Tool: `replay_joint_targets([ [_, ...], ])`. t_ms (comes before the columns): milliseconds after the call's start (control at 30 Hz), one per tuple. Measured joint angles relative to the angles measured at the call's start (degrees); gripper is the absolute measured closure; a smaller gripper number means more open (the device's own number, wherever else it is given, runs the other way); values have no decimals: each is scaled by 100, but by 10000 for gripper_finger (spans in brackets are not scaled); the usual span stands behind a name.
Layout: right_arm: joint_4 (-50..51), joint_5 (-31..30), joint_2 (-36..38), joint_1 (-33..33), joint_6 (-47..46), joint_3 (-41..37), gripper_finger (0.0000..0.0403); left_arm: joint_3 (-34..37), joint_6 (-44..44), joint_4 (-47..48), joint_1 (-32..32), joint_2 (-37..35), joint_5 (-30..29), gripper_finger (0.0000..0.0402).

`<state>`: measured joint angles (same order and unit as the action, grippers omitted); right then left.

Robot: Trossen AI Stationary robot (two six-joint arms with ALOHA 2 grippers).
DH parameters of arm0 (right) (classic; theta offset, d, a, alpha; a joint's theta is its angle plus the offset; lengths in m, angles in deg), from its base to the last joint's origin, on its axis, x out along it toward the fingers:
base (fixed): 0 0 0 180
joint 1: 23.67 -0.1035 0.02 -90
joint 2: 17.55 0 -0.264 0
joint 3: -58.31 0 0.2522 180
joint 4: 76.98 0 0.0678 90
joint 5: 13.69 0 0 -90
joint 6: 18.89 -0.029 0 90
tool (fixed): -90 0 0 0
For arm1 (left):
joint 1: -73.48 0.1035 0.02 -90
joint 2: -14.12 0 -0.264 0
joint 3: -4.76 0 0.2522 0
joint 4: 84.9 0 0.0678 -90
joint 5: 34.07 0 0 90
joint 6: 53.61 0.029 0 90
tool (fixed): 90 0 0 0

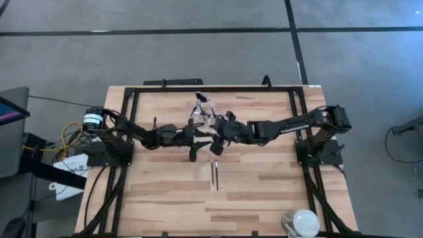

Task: Sort items
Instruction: Put the eyeshadow brush into the transparent organizer

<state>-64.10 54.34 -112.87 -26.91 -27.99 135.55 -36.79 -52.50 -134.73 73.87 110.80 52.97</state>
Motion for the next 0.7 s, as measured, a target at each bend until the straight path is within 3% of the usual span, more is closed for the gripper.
replay_joint_targets([
  [200,797,475,-43,-522,-974,24,233,119,-609,88,-49,-225,153,266],
  [300,1262,292,-109,-869,-1609,-21,226,121,-1250,8,-136,-263,553,266],
  [467,1147,-184,-506,-1252,-2246,2,229,135,-2229,105,-368,-275,1701,266],
  [567,1171,-273,-847,-1337,-2476,-17,234,125,-2282,331,-530,-315,1765,266],
  [700,1132,-392,-1195,-1354,-2858,-6,243,133,-2244,1382,-798,-286,1736,266],
])
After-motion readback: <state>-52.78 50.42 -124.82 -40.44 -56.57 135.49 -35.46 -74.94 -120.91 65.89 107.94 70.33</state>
